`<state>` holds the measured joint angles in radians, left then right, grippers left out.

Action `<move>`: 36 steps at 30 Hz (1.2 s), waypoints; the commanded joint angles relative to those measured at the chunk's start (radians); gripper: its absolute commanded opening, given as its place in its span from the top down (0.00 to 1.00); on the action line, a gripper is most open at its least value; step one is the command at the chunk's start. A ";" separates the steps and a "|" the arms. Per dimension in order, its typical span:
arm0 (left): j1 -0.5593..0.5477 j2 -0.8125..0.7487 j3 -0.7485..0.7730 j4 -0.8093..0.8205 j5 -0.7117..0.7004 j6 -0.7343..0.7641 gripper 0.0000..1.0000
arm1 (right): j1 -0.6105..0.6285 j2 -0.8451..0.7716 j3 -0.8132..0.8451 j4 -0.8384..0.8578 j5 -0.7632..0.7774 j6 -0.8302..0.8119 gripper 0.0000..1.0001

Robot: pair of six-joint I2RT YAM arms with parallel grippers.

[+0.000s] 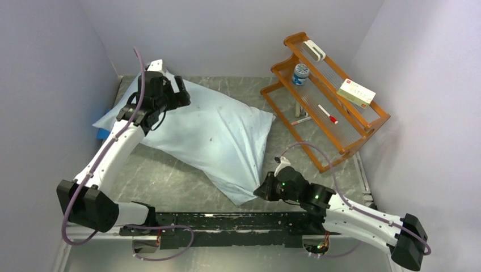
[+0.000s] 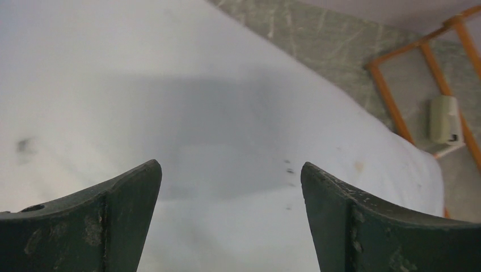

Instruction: Put the pillow into the pillowcase

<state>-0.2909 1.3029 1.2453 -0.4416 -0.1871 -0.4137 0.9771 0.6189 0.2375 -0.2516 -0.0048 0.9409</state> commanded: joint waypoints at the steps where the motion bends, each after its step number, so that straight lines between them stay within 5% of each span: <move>1: 0.007 0.072 0.057 0.133 0.248 0.035 0.03 | 0.005 0.020 0.148 -0.110 0.078 -0.077 0.66; 3: 0.007 0.115 0.069 0.190 0.338 0.014 0.03 | 0.006 0.008 0.230 -0.145 0.202 -0.118 0.43; 6: 0.007 0.197 0.098 0.216 0.349 0.008 0.03 | 0.003 -0.014 0.305 -0.096 0.313 -0.175 0.24; 10: 0.042 0.333 0.144 0.137 0.198 0.019 0.03 | -0.005 0.050 0.363 -0.026 0.465 -0.179 0.14; 13: 0.134 0.395 0.090 0.141 0.302 -0.058 0.04 | -0.060 0.128 0.361 0.083 0.472 -0.140 0.08; 15: 0.165 0.398 0.016 0.213 0.381 -0.086 0.06 | -0.192 0.189 0.347 0.187 0.348 -0.107 0.02; 19: 0.165 0.383 -0.062 0.283 0.405 -0.081 0.07 | -0.452 0.328 0.307 0.426 0.083 -0.019 0.00; 25: 0.179 0.404 -0.059 0.215 0.343 -0.042 0.05 | -0.578 0.522 0.313 0.755 -0.134 0.045 0.04; 36: 0.187 0.436 -0.099 0.243 0.370 -0.034 0.04 | -0.597 0.688 0.335 0.906 -0.067 0.100 0.04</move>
<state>-0.1272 1.6852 1.1965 -0.1051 0.2111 -0.4786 0.3985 1.2667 0.5514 0.5037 -0.0616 1.0397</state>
